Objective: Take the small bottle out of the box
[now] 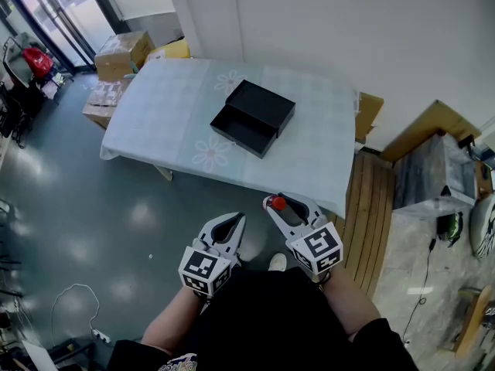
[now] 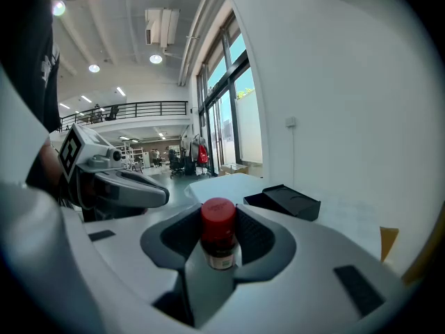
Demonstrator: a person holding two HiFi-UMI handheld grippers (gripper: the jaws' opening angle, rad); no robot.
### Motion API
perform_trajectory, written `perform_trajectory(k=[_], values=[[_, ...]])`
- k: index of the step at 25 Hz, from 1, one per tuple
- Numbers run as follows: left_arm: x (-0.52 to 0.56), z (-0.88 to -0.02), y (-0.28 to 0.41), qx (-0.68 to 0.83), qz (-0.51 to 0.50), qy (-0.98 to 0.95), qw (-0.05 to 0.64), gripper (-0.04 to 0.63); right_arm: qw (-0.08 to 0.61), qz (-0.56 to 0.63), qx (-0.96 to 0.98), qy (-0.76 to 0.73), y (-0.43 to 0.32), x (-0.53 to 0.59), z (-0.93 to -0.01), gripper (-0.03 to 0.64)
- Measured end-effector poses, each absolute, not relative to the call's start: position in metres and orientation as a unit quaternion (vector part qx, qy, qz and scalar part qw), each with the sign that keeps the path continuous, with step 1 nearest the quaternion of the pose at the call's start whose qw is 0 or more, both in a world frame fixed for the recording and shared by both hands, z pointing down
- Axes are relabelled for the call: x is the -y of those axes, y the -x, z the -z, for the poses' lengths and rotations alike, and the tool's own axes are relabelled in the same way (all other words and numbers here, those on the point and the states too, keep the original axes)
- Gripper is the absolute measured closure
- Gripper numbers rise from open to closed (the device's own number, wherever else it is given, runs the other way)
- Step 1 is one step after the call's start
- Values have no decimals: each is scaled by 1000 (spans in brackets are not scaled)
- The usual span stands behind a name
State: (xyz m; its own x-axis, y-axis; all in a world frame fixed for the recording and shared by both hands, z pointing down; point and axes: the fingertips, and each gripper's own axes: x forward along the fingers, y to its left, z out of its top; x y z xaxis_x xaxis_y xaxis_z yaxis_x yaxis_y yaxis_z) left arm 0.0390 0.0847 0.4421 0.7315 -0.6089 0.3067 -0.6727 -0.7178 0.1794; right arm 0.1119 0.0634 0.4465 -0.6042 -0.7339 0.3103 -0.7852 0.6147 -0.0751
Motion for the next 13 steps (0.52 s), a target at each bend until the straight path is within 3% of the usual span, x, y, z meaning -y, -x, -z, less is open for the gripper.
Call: perform_trajectory(k=[13], values=[[-86, -440, -24, 339, -115, -924, 136, 568, 128, -102, 888, -430, -97, -65, -444, 453]])
